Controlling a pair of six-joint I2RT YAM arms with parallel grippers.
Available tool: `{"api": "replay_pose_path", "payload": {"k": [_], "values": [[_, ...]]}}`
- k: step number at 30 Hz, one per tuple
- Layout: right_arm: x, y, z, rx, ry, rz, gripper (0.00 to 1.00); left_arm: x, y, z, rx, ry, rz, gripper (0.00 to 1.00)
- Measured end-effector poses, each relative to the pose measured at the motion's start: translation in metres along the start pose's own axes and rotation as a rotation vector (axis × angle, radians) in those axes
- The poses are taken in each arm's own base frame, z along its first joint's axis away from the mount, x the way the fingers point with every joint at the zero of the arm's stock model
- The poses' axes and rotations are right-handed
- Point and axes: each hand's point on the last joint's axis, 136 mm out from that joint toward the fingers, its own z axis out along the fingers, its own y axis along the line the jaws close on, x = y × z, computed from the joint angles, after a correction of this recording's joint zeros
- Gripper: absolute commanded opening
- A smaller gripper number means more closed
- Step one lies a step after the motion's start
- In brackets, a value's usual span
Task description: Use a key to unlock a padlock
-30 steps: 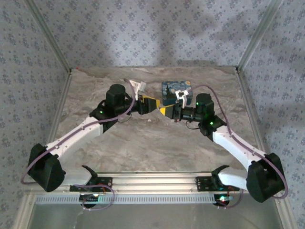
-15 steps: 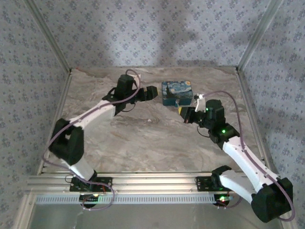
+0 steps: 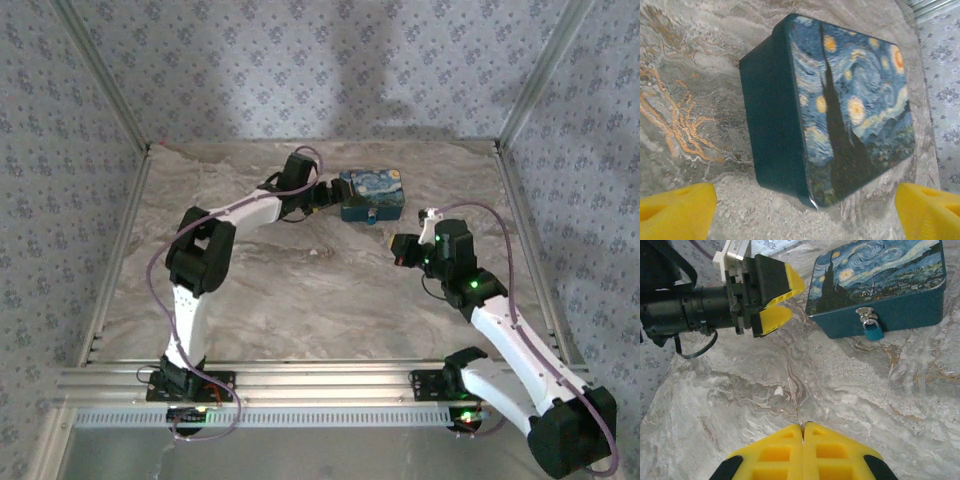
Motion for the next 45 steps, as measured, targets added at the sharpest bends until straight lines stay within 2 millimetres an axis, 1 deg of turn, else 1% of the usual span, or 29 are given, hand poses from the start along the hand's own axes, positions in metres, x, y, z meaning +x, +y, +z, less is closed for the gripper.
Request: {"api": "replay_pose_path", "payload": {"k": [3, 8, 12, 17, 21, 23, 27, 35, 41, 45], "values": [[0.002, -0.002, 0.000, 0.006, 0.005, 0.006, 0.00, 0.007, 0.001, 0.011, -0.006, 0.031, -0.008, 0.91], [0.001, -0.003, 0.000, 0.012, 0.002, 0.012, 0.00, 0.012, 0.004, 0.018, -0.020, 0.059, -0.030, 0.88], [0.001, -0.003, 0.000, 0.013, 0.002, 0.020, 0.00, 0.018, 0.012, 0.023, -0.042, 0.081, -0.052, 0.86], [0.002, -0.003, 0.000, 0.014, 0.003, 0.021, 0.00, 0.020, 0.012, 0.023, -0.039, 0.089, -0.060, 0.80], [0.003, -0.005, 0.000, 0.024, 0.008, 0.022, 0.00, 0.019, 0.011, 0.023, -0.030, 0.087, -0.057, 0.73], [0.004, -0.006, 0.000, 0.027, 0.011, 0.023, 0.00, 0.019, 0.011, 0.022, -0.025, 0.083, -0.056, 0.72], [0.006, -0.007, 0.000, 0.030, 0.018, 0.025, 0.00, 0.024, 0.019, 0.012, -0.019, 0.079, -0.063, 0.70], [0.006, -0.007, 0.000, 0.033, 0.021, 0.026, 0.00, 0.036, 0.042, -0.021, -0.035, 0.066, -0.090, 0.69], [0.007, -0.007, 0.001, 0.034, 0.024, 0.026, 0.00, 0.045, 0.066, -0.054, -0.069, 0.043, -0.115, 0.69], [0.010, -0.010, 0.004, 0.040, 0.039, 0.029, 0.00, 0.041, 0.087, -0.075, -0.098, 0.015, -0.138, 0.70]]}}
